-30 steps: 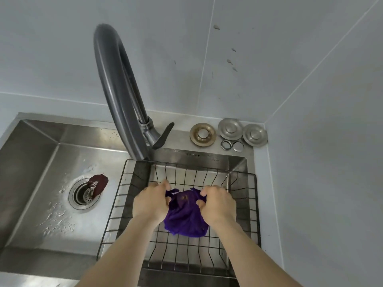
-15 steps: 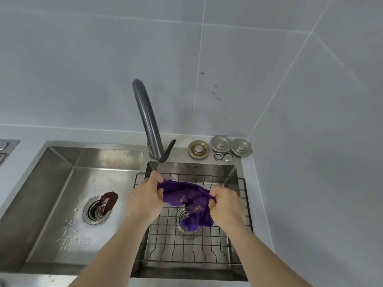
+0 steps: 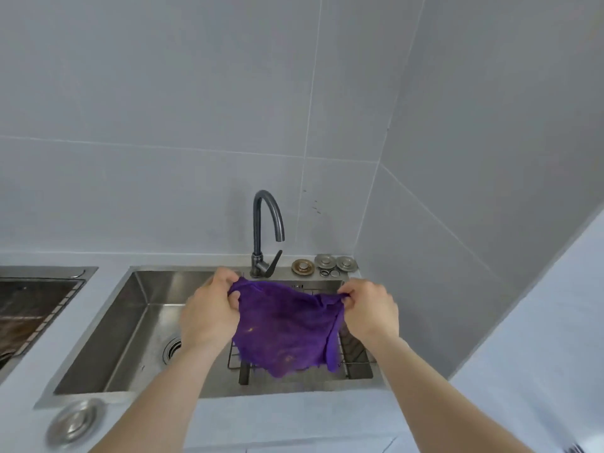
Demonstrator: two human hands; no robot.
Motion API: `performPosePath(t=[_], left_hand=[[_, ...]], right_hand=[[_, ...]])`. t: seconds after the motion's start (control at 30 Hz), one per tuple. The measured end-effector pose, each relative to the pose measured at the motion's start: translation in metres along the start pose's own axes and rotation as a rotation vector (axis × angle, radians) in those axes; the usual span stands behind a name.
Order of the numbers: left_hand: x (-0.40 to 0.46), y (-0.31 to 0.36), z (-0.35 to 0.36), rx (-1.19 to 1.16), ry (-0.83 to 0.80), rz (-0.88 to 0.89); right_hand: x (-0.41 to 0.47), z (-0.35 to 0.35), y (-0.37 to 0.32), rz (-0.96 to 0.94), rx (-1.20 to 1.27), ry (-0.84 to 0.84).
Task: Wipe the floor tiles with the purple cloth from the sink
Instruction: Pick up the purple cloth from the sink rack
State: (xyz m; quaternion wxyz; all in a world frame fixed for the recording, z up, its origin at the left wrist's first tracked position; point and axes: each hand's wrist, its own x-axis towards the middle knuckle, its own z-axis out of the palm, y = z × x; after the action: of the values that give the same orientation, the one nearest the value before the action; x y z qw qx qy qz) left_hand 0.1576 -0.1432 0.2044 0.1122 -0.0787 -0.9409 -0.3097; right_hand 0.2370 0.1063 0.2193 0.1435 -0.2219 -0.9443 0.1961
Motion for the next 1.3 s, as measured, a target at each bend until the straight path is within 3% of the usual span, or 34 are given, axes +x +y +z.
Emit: performPosePath(t=[0.33,0.67,1.3], left_hand=[[-0.102,-0.025,-0.111,-0.077,0.058,-0.012],[-0.16,-0.028,-0.143,-0.143,0.079,-0.108],[-0.353,0.048,-0.05,-0.001,-0.142,-0.082]], right_hand=[[-0.134,-0.054,-0.046,-0.03,0.047,0.056],[-0.183,-0.076,-0.044,0.004,0.149,0.02],[-0.33,-0.096,0.144,0.103,0.2,-0.139]])
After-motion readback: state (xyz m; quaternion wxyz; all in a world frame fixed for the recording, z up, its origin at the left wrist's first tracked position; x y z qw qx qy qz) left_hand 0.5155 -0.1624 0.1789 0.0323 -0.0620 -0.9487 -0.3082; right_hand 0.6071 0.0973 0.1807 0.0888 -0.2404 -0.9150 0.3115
